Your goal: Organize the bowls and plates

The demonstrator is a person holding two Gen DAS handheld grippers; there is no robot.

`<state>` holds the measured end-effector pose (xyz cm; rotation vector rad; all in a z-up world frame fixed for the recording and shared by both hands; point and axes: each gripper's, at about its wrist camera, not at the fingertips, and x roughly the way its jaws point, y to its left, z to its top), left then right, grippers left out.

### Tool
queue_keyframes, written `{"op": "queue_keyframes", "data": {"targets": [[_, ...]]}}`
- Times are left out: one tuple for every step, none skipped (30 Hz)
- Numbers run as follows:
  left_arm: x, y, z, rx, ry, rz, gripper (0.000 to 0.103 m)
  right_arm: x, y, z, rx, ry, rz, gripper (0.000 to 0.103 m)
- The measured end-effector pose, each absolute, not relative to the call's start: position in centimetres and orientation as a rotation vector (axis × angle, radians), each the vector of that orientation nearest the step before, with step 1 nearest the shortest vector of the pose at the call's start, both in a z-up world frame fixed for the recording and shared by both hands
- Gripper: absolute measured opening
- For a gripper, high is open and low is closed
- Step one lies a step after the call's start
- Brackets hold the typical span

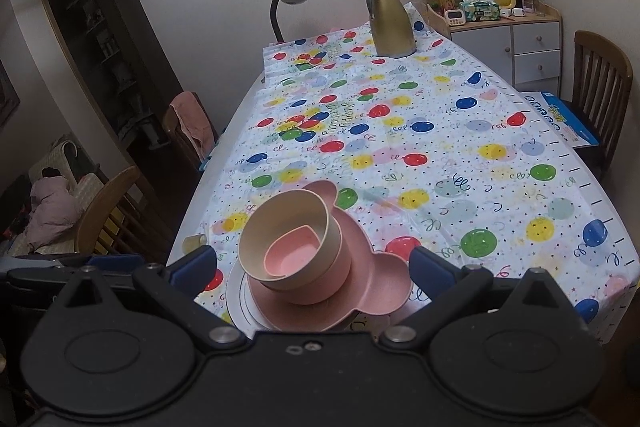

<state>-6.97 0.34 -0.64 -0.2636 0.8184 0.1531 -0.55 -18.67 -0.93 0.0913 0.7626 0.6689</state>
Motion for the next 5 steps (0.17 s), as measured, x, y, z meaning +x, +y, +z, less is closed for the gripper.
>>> {"op": "queue_keyframes", "data": {"targets": [[-6.96, 0.34, -0.67, -0.265, 0.819, 0.150, 0.103, -0.56, -18.62, -0.93, 0.091, 0.763, 0.669, 0.103], [-6.99, 0.31, -0.70, -0.265, 0.818, 0.149, 0.103, -0.55, -18.67, -0.92, 0.091, 0.762, 0.669, 0.103], [-7.00, 0.24, -0.74, -0.264, 0.818, 0.147, 0.103, -0.55, -18.67, -0.93, 0.091, 0.762, 0.669, 0.103], [-7.01, 0.20, -0.75, -0.264, 0.819, 0.145, 0.103, -0.55, -18.63, -0.94, 0.091, 0.763, 0.669, 0.103], [-7.01, 0.16, -0.77, -0.264, 0.819, 0.143, 0.103, -0.55, -18.67, -0.93, 0.092, 0.763, 0.669, 0.103]]}}
